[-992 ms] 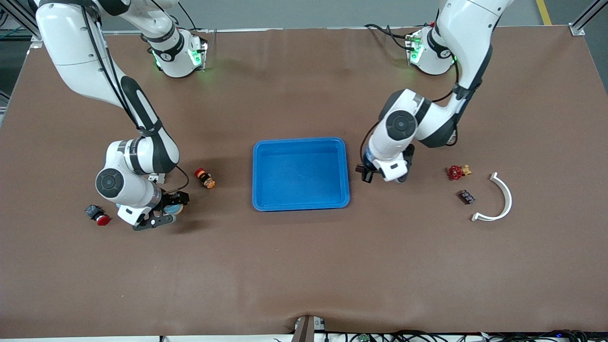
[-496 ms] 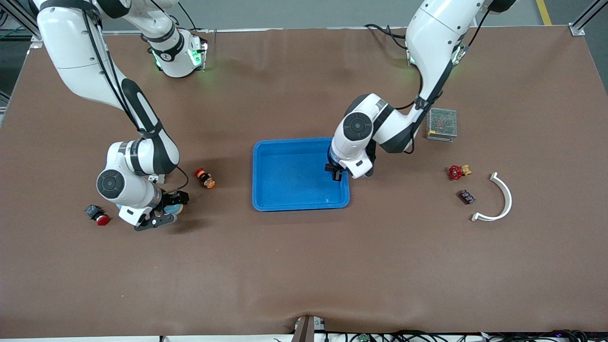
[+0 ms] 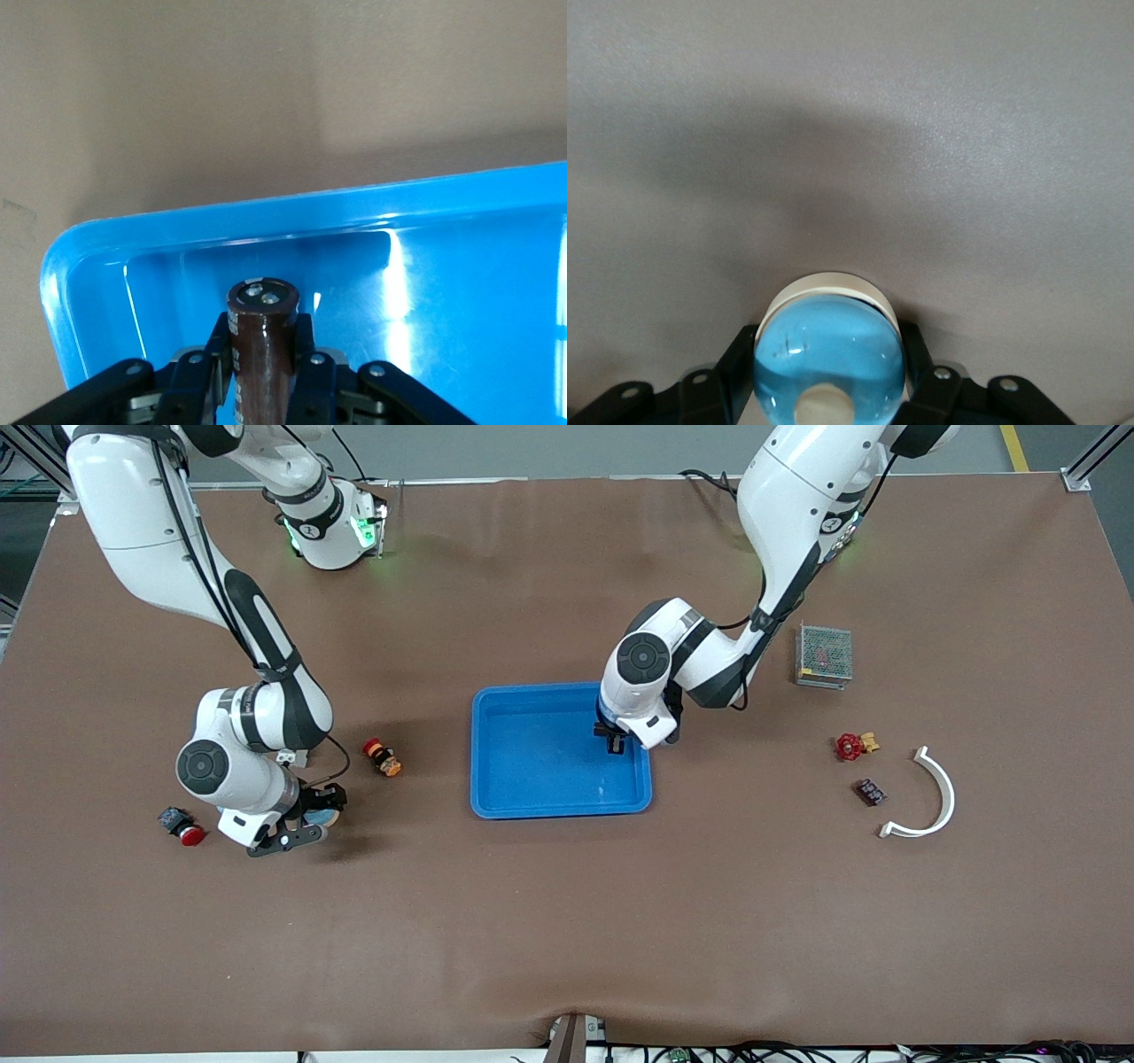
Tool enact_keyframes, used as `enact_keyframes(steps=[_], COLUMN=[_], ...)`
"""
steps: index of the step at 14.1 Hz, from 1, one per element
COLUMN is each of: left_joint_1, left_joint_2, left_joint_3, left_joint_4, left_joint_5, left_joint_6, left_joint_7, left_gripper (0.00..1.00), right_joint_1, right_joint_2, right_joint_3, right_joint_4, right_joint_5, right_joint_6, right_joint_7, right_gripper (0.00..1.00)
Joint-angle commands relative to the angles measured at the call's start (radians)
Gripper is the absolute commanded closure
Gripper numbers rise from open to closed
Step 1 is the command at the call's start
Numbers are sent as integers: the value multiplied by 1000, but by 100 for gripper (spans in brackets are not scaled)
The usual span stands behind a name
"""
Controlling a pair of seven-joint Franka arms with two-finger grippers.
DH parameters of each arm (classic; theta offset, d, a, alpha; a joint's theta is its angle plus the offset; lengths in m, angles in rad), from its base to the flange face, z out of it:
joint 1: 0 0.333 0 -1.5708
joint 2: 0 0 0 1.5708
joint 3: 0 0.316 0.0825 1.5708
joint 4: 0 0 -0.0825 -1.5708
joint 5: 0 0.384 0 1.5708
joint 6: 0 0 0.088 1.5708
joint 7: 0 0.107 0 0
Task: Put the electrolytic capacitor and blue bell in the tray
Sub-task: 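Lower the capacitor into the tray and open the left gripper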
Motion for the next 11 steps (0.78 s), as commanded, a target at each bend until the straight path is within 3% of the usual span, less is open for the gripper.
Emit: enact_keyframes(steps=[1, 3, 4, 6, 9, 11], left_joint_1=[-8, -8, -8, -5, 10, 52], left_joint_2=[17, 15, 9, -9, -28, -66], left_joint_3=[6, 7, 7, 7, 18, 24], left_joint_4=[18, 23, 24, 49, 139, 144], left_joint_5=[2, 2, 7, 13, 19, 19], left_joint_6=[-21, -39, -47, -93, -246, -274], left_joint_7=[-17, -17, -16, -14, -2, 58], left_gripper=[70, 28, 0, 0, 0, 0], right_joint_1=[-9, -8, -5, 3, 18, 20], right_joint_2=[7, 7, 7, 3, -6, -43], right_joint_3=[6, 6, 6, 6, 15, 79], right_joint_4=[0, 8, 9, 26, 91, 106], right_joint_5=[15, 40, 40, 41, 48, 72], right_joint_6=[6, -4, -4, -20, -156, -234], right_joint_7=[-9, -7, -6, 0, 83, 225], right_gripper=[46, 48, 49, 49, 49, 48])
